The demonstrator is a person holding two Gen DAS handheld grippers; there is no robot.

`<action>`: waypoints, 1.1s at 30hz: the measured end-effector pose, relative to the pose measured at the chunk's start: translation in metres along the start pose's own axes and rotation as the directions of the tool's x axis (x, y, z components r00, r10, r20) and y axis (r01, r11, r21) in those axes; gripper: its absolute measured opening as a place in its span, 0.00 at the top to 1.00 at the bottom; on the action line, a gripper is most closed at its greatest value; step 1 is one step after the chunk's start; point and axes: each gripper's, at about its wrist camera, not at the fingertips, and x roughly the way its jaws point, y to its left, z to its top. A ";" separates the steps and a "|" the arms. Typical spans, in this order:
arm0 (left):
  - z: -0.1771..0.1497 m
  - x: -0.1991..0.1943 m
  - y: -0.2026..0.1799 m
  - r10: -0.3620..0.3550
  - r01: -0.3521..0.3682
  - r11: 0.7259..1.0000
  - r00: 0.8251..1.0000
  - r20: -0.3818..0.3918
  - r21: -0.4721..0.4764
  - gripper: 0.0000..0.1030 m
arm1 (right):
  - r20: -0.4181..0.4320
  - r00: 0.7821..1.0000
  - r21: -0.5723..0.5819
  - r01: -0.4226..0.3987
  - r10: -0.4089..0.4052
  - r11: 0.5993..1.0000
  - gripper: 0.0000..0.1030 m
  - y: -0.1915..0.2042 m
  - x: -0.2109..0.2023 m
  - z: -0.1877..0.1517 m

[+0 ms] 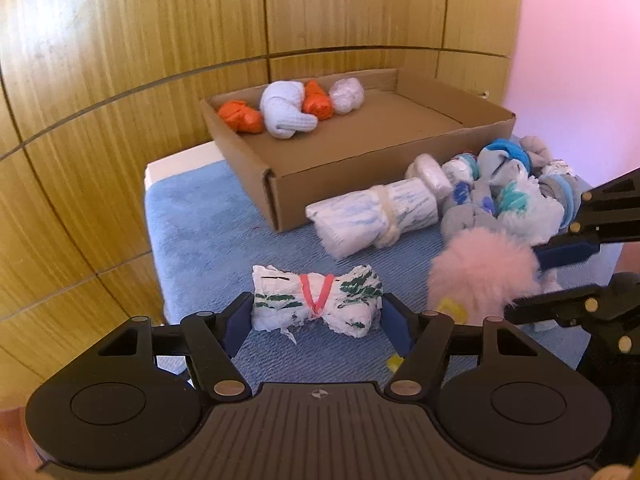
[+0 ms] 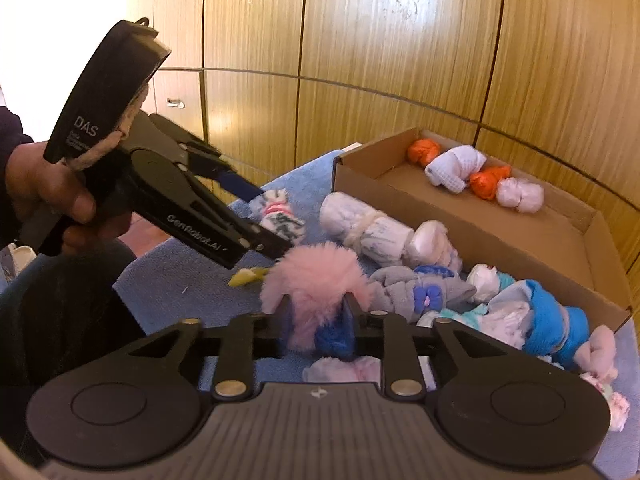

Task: Organize objects
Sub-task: 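Grasp the white green-striped bundle with the left tool while the right tool grasps the pink fluffy bundle, then carry both held bundles over the box and lower them inside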

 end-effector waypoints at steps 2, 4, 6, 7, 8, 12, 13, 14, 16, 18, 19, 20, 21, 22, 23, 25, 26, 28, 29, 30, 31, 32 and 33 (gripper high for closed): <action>-0.002 -0.003 0.002 0.002 -0.002 1.000 1.000 0.002 -0.007 0.29 | -0.004 1.000 -0.024 0.007 -0.007 1.000 0.61 0.003 0.001 0.002; -0.002 -0.004 0.003 0.002 -0.002 1.000 1.000 0.001 -0.007 0.29 | -0.006 1.000 -0.046 0.004 -0.005 0.999 0.56 0.005 0.003 0.004; -0.003 -0.005 0.003 0.000 0.000 1.000 1.000 0.002 -0.010 0.29 | -0.025 1.000 -0.062 0.003 -0.005 0.998 0.54 0.006 0.009 0.007; -0.003 -0.005 0.003 0.000 0.000 1.000 1.000 0.003 -0.011 0.29 | -0.043 0.999 -0.067 0.004 -0.007 0.998 0.54 0.006 0.014 0.007; -0.003 -0.005 0.003 -0.001 0.001 1.000 1.000 0.003 -0.011 0.29 | -0.053 0.999 -0.073 0.007 -0.011 0.997 0.54 0.006 0.018 0.007; -0.003 -0.007 0.003 0.002 -0.002 1.000 1.000 0.003 -0.014 0.29 | -0.070 0.998 -0.096 0.001 -0.007 0.995 0.66 0.009 0.025 0.003; -0.004 -0.008 0.003 0.003 -0.003 1.000 1.000 0.005 -0.015 0.29 | -0.061 0.998 -0.084 -0.004 -0.001 0.996 0.67 0.007 0.023 0.003; -0.003 -0.009 0.003 0.004 -0.004 1.000 1.000 0.008 -0.016 0.29 | -0.049 0.999 -0.074 -0.008 0.004 0.997 0.69 0.006 0.019 0.004; -0.002 -0.013 0.002 0.007 -0.007 1.000 1.000 0.014 -0.014 0.29 | -0.020 1.000 -0.052 -0.012 0.011 0.999 0.69 0.003 0.010 0.006; 0.002 -0.017 0.000 0.010 -0.010 1.000 1.000 0.024 -0.009 0.29 | 0.009 1.000 -0.033 -0.014 0.014 0.999 0.69 -0.001 0.001 0.010; 0.004 -0.019 -0.001 0.012 -0.012 1.000 0.999 0.030 -0.006 0.29 | 0.025 1.000 -0.021 -0.015 0.015 1.000 0.69 -0.003 -0.005 0.013; 0.007 -0.021 -0.002 0.014 -0.014 1.000 0.999 0.036 -0.002 0.29 | 0.038 0.999 -0.009 -0.016 0.016 1.000 0.69 -0.006 -0.010 0.016; 0.010 -0.023 -0.003 0.015 -0.015 1.000 0.999 0.042 0.001 0.29 | 0.054 0.998 0.010 -0.019 0.019 1.000 0.69 -0.009 -0.015 0.019; 0.014 -0.026 -0.005 0.014 -0.014 1.000 0.999 0.049 0.007 0.29 | 0.072 0.997 0.033 -0.024 0.022 0.999 0.69 -0.014 -0.022 0.022; 0.018 -0.028 -0.007 0.014 -0.015 1.000 0.998 0.057 0.015 0.29 | 0.086 0.996 0.051 -0.026 0.021 0.998 0.69 -0.019 -0.028 0.025; 0.026 -0.032 -0.011 0.013 -0.014 1.000 0.998 0.068 0.026 0.29 | 0.113 0.993 0.091 -0.023 0.013 0.996 0.69 -0.030 -0.039 0.031; 0.031 -0.034 -0.013 0.011 -0.013 0.999 0.997 0.074 0.031 0.29 | 0.124 0.992 0.113 -0.023 0.008 0.993 0.69 -0.037 -0.044 0.035; 0.043 -0.037 -0.016 0.004 -0.007 0.999 0.996 0.085 0.036 0.29 | 0.149 0.989 0.160 -0.020 -0.004 0.987 0.69 -0.052 -0.055 0.041; 0.049 -0.037 -0.017 -0.003 -0.001 0.999 0.996 0.091 0.036 0.29 | 0.159 0.987 0.175 -0.018 -0.010 0.984 0.69 -0.058 -0.060 0.043; 0.056 -0.038 -0.019 -0.011 0.007 0.999 0.995 0.097 0.036 0.29 | 0.167 0.986 0.192 -0.015 -0.018 0.981 0.69 -0.066 -0.064 0.046; 0.063 -0.039 -0.020 -0.017 0.013 0.999 0.994 0.105 0.040 0.29 | 0.174 0.984 0.212 -0.011 -0.026 0.977 0.69 -0.075 -0.068 0.048; 0.070 -0.040 -0.023 -0.020 0.015 0.999 0.993 0.114 0.049 0.29 | 0.179 0.983 0.230 -0.010 -0.032 0.973 0.69 -0.083 -0.072 0.050; 0.077 -0.040 -0.025 -0.022 0.015 0.998 0.992 0.122 0.059 0.29 | 0.182 0.982 0.243 -0.005 -0.041 0.970 0.69 -0.090 -0.074 0.052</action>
